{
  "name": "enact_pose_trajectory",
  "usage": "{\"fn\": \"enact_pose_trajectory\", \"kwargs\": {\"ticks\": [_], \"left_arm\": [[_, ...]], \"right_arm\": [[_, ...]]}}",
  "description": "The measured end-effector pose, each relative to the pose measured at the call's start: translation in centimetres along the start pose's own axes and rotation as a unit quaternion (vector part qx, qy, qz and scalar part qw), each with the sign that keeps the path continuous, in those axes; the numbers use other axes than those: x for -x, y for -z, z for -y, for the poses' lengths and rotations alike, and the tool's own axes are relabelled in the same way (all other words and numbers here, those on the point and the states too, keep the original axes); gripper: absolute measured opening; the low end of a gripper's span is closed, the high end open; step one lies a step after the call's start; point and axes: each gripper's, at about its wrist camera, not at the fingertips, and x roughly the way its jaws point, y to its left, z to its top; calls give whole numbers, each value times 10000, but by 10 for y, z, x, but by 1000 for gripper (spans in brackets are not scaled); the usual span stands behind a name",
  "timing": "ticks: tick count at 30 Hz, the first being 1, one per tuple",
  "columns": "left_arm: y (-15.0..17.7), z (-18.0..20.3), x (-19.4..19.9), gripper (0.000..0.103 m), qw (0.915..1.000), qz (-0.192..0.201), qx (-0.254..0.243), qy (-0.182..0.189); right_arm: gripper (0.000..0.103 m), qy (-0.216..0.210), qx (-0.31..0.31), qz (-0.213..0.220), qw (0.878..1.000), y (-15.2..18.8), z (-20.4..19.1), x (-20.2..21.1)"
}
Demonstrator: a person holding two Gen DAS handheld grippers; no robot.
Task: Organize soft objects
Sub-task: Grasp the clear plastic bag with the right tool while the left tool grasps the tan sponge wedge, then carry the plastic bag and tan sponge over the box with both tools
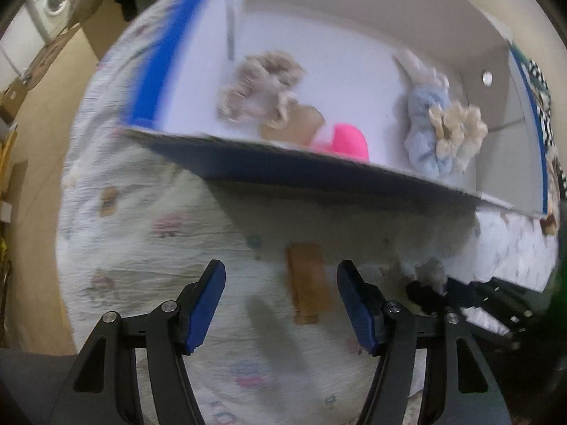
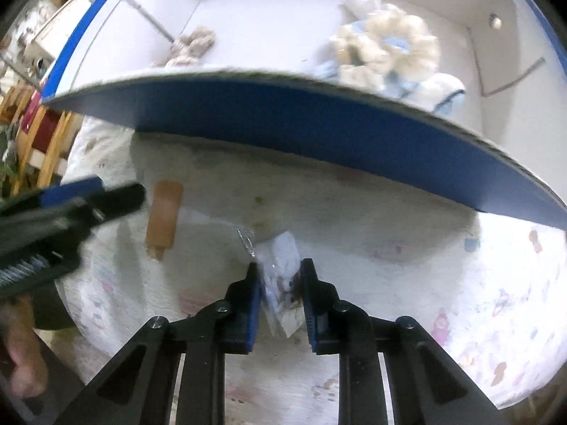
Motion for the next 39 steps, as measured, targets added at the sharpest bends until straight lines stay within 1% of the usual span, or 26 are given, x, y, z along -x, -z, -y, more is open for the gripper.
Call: {"fn": "enact_pose_trajectory", "kwargs": {"ticks": [5, 7, 8, 9, 10, 11, 12, 13, 14, 15, 19, 22, 26, 31, 33, 34, 36, 39], "left_arm": [[3, 18, -23, 62, 9992, -302, -256, 12], [4, 19, -28, 57, 9988, -403, -265, 22], [4, 20, -30, 51, 9987, -439, -271, 10], [5, 20, -32, 40, 9984, -471, -295, -28], [5, 19, -33, 34, 9983, -489, -318, -51], [5, 18, -33, 22, 9982, -510, -319, -37], [5, 17, -34, 15, 9981, -538, -300, 14], [5, 14, -33, 14, 9980, -571, -248, 102], [6, 12, -32, 10, 9980, -577, -224, 127], [6, 11, -31, 8, 9980, -577, -222, 143], [8, 4, -21, 7, 9988, -434, -227, 33], [11, -1, -11, 7, 9994, -292, -196, -48], [20, -7, 1, 7, 9989, -26, -325, -333], [25, -17, 19, 7, 9978, 224, -353, -519], [29, -20, 32, 7, 9981, 352, -295, -412], [32, -18, 42, 7, 9976, 477, -362, -348], [34, -23, 61, 7, 9959, 670, -451, -408], [35, -19, 78, 7, 9945, 904, -414, -317]], "right_arm": [[23, -13, -216, 102, 9997, 1, 12, 7], [23, -10, -283, 95, 9996, 3, 17, 8], [23, -10, -306, 89, 9995, 3, 21, 9], [23, -10, -330, 83, 9994, 3, 22, 9], [23, -16, -345, 79, 9994, 2, 23, 9], [23, -18, -347, 76, 9994, 2, 23, 13], [23, -16, -340, 77, 9994, 1, 22, 13], [23, -18, -327, 77, 9994, 0, 21, 14], [23, -28, -313, 74, 9995, 2, 21, 17], [23, -32, -296, 75, 9995, 1, 19, 18], [23, -64, -242, 72, 9997, -6, 14, 9], [23, -97, -248, 92, 9996, -4, 20, 12], [23, -140, -224, 142, 9996, 0, 20, 15], [23, -207, -141, 234, 9994, 6, 17, 29], [23, -253, -104, 308, 9992, 9, 15, 35], [23, -282, -97, 341, 9990, 10, 14, 39], [23, -422, -128, 433, 9981, 13, 13, 49], [23, -654, -261, 599, 9957, 21, 16, 67]]}}
